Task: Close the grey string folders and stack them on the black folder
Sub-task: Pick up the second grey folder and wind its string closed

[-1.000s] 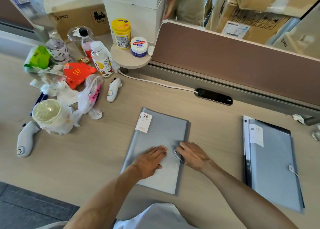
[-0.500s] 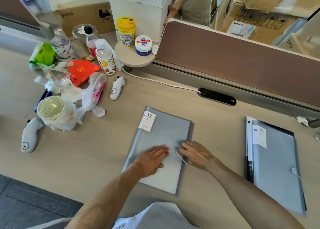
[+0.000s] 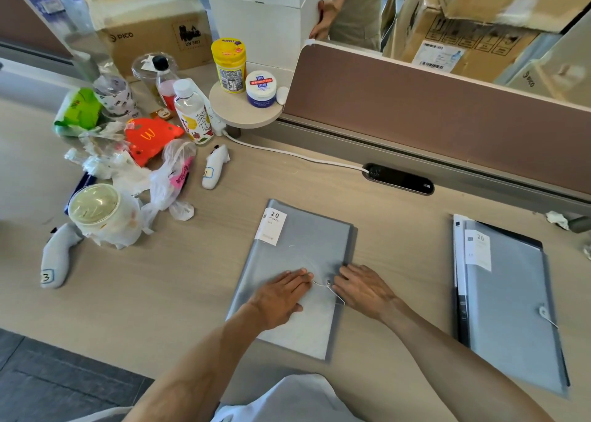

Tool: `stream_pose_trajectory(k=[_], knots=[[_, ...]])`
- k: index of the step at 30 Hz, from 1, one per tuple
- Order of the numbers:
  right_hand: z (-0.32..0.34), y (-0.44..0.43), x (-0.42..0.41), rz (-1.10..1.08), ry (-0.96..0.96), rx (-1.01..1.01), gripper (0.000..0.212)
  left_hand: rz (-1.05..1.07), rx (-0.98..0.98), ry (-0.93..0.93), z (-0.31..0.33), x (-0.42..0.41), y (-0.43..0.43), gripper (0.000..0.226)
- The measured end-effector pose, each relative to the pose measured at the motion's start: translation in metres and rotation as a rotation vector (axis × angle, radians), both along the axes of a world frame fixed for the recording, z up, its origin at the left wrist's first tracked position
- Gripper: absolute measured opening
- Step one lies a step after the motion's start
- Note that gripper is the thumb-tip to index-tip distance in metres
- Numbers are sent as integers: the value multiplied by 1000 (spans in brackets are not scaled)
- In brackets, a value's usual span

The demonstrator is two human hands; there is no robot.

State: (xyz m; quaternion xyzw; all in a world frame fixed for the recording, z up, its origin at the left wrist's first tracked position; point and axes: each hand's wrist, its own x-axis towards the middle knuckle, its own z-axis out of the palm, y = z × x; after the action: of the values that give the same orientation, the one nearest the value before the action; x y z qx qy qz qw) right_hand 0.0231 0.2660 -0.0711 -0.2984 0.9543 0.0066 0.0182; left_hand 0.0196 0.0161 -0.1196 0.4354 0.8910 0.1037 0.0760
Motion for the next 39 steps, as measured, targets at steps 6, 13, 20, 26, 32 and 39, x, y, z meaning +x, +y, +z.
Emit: stream_pose_trajectory(k=[6,13,20,26,32,39], knots=[[4,-3,2,-202,-211,-158,25,-1,-15,-34,1,1,1,67],[-4,-16,-4,-176,-289,-219,28,6,-28,-24,0,1,1,71],[-4,-34,-20,-212,-283,-207,22,28,32,15,3,2,1,70],[-2,-35,-26,-606,-427,-366,10,17,8,37,2,0,0,59],[-3,-10,-19,-558,-479,-437,10,21,-6,-12,2,-1,0,60],[-4,-4,-7,-538,-441,-401,26,30,-9,-37,0,0,0,61]])
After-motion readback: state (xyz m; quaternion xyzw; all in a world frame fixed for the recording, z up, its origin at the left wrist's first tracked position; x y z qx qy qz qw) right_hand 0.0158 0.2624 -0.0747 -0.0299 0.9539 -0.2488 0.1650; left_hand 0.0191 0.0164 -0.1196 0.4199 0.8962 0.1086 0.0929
